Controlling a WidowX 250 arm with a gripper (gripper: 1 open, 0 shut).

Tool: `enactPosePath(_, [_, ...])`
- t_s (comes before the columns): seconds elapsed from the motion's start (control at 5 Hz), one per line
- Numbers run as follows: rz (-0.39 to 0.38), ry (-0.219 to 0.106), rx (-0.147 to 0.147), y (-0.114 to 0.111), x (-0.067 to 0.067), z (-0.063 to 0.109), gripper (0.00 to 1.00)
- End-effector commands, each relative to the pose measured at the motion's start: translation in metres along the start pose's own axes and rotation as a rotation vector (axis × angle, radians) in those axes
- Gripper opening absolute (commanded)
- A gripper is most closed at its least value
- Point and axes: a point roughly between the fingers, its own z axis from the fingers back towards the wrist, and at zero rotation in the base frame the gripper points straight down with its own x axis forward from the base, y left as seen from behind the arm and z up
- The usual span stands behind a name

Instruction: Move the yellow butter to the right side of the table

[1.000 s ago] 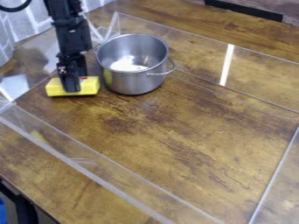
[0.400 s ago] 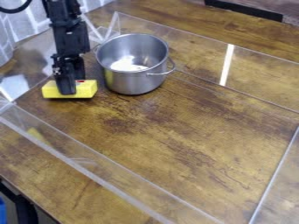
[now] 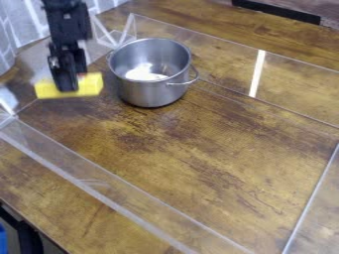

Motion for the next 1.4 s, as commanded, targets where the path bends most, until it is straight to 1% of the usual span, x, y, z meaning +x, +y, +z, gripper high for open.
enactPosePath(0.0, [0.003,-0.011,0.110,-0.026,0.026,0.048,0.00])
enactPosePath(0.2, [0.009,-0.022,0.137,-0.037,0.034,0.046,0.00])
enactPosePath(0.4, [0.018,-0.033,0.168,-0.047,0.039,0.047,0.00])
enactPosePath(0.6, [0.027,-0.045,0.190,-0.037,0.034,0.041,0.00])
enactPosePath(0.8, [0.027,-0.071,0.221,-0.031,0.034,0.038,0.00])
enactPosePath(1.0, [0.042,-0.093,0.251,-0.038,0.044,0.035,0.00])
enactPosePath(1.2, [0.057,-0.117,0.278,-0.049,0.059,0.042,0.00])
